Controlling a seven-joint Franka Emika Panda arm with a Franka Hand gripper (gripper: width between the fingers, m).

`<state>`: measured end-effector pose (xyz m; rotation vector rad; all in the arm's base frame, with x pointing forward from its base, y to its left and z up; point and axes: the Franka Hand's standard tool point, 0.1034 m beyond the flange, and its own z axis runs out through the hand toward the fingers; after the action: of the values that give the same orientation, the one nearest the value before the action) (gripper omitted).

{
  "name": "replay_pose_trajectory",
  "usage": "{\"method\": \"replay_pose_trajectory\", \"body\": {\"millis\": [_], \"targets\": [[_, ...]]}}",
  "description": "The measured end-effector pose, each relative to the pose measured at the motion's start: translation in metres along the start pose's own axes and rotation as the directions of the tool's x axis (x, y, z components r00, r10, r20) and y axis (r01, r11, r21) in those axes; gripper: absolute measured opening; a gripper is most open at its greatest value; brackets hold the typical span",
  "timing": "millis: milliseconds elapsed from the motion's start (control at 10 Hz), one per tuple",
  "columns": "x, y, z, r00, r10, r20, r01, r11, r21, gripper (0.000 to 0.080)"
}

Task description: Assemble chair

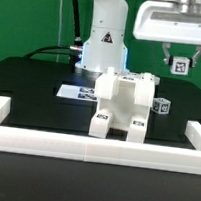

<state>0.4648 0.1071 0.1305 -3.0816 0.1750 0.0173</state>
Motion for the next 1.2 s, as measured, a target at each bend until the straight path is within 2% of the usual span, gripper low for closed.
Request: {"method": "replay_pose_trajectory", "body": {"millis": [200,600,700,1000,1200], "targets": [[0.018,0.012,-0.008,0.999,-0.047,-0.024,0.047,0.999,0.002,0.0288],[0.015,0.01,-0.005,0.999,-0.049,-0.017,0.049,0.999,0.001,0.0288],[0.017,0.015,-0.005,0.993,-0.113,-0.016,0.113,0.994,-0.002,0.0288],[0.045,0.048,-0.012,0.958,-0.286,-0.013,0.285,0.958,-0.016,0.0288],[0.059,0.053,-0.015,0.944,-0.328,-0.017,0.328,0.945,-0.023,0.0288]]}}
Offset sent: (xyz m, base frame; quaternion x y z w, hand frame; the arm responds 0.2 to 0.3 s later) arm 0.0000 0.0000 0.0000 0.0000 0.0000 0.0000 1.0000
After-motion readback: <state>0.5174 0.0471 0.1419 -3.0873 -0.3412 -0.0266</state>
